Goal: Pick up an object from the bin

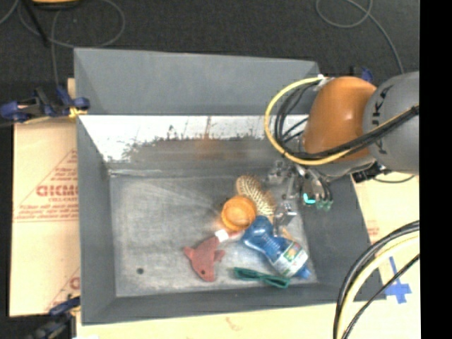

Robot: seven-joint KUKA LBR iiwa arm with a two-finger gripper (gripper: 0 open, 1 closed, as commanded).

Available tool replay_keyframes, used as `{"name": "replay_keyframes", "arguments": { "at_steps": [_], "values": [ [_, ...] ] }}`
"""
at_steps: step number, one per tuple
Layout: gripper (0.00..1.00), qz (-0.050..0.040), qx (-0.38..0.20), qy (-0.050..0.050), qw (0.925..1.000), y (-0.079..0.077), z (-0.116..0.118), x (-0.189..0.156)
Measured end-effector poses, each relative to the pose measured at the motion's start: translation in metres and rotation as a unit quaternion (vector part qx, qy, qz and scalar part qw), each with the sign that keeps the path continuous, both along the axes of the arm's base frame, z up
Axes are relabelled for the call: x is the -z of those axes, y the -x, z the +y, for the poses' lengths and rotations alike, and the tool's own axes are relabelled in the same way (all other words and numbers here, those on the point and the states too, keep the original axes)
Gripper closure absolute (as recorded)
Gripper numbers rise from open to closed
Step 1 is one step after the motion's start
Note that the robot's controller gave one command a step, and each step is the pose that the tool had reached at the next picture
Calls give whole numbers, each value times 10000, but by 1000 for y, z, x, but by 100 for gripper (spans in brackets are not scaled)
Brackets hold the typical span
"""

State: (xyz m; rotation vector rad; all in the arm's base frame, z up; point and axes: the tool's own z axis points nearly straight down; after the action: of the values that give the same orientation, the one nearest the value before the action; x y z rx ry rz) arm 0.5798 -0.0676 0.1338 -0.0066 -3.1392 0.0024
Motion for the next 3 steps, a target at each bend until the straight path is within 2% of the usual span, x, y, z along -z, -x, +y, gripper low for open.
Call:
{"name": "replay_keyframes", "arguments": {
  "at_steps": [1, 2, 3],
  "values": [
    [0, -28, -5, 4, 10000, -1, 0, -3],
    [100, 86, 940, -29, 9955, -15, 51, 39],
    [100, 79, 932, -32, 9956, -16, 51, 39]
  ]
}}
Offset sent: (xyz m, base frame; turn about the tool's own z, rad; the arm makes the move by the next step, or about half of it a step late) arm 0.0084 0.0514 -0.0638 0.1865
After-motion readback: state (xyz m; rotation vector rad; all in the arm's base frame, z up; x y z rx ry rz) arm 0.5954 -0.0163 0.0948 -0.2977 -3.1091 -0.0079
